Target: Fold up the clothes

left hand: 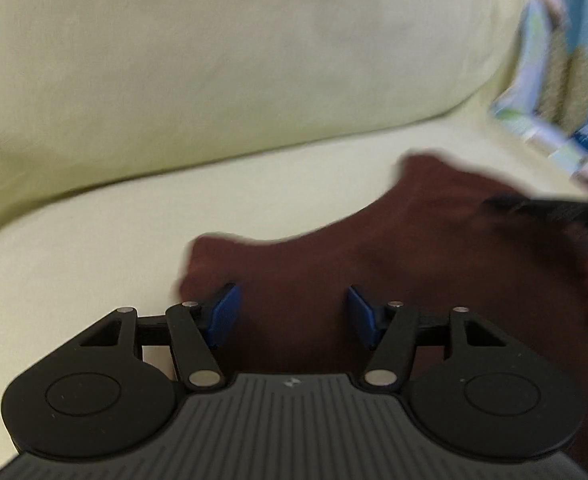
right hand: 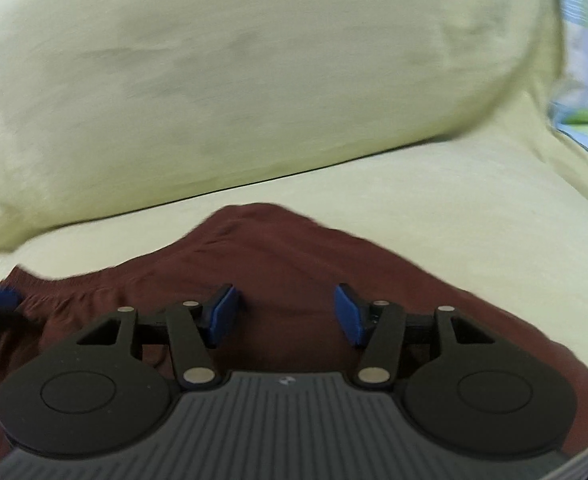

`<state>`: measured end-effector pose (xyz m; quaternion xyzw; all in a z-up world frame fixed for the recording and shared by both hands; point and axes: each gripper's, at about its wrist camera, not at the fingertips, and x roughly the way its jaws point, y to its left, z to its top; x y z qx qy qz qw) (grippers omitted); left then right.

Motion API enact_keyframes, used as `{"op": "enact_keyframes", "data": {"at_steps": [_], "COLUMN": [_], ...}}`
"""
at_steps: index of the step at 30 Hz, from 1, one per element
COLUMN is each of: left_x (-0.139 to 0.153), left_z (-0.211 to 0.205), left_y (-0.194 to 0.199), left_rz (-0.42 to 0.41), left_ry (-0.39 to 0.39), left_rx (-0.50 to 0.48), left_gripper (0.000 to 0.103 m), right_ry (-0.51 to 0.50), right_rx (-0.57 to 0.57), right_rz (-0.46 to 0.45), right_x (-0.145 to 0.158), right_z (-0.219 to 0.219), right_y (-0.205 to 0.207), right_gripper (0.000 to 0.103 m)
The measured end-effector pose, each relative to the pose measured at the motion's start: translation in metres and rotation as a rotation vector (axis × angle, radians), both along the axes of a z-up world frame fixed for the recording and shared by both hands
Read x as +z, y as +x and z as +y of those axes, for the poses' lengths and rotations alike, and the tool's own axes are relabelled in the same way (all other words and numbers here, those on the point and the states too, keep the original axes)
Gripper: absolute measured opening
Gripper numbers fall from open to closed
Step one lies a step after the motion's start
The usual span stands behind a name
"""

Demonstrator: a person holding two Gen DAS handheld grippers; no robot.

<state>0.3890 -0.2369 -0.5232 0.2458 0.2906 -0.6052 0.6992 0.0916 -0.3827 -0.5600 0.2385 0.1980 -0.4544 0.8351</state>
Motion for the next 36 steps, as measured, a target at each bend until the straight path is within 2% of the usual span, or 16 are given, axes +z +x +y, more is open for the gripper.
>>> {"op": "enact_keyframes", "data": {"at_steps": [3, 7, 12, 14, 16, 18, 20, 26, 29, 31, 34, 36], "left_x": [0.002, 0.013, 0.027, 0.019, 0.011, 0.001, -0.004, 0.007, 0.020, 0.024, 0.026, 0.018], "left_z": [0.004, 0.008, 0.007, 0.002, 0.003, 0.006, 0.011, 0.033, 0.050, 0.056, 0.073, 0.091], "left_y": [0.007, -0.003, -0.029, -0.045, -0.052, -0.056, -0.044, -0.036, -0.045, -0.051, -0.066, -0.078], "left_rz": [0.040, 0.029, 0.030, -0.013, -0.062, -0.118, -0.093, -0.068, -0.072, -0.062, -0.018, -0.016], "left_ry": [-0.018, -0.022, -0.022, 0.026, 0.067, 0.110, 0.108, 0.129, 0.115, 0.104, 0.101, 0.130], "left_rx": [0.009, 0.013, -0.062, -0.106, -0.113, -0.107, -0.086, -0.045, -0.045, -0.047, -0.086, -0.104], "left_gripper": [0.062, 0.062, 0.063, 0.063, 0.063, 0.065, 0.065, 0.065, 0.065, 0.065, 0.065, 0.065], "right_ry": [-0.011, -0.047, -0.034, -0.025, -0.039, -0.077, -0.096, -0.032, -0.023, -0.017, -0.037, -0.040], "right_rx": [-0.001, 0.038, 0.207, 0.276, 0.380, 0.405, 0.389, 0.269, 0.263, 0.291, 0.353, 0.392], "right_rz": [0.001, -0.032, -0.020, 0.014, 0.135, 0.220, 0.248, 0.208, 0.126, 0.089, 0.079, 0.069], "right_x": [0.002, 0.016, 0.023, 0.021, 0.016, 0.014, 0.013, 0.017, 0.023, 0.029, 0.033, 0.034], "right_z": [0.003, 0.016, 0.049, 0.061, 0.083, 0.094, 0.098, 0.090, 0.091, 0.104, 0.127, 0.149], "right_y": [0.000, -0.004, 0.010, 0.020, 0.035, 0.035, 0.026, -0.014, -0.026, -0.027, -0.023, -0.021], "right_gripper": [0.048, 0.051, 0.052, 0.055, 0.061, 0.062, 0.067, 0.068, 0.068, 0.068, 0.068, 0.068]}}
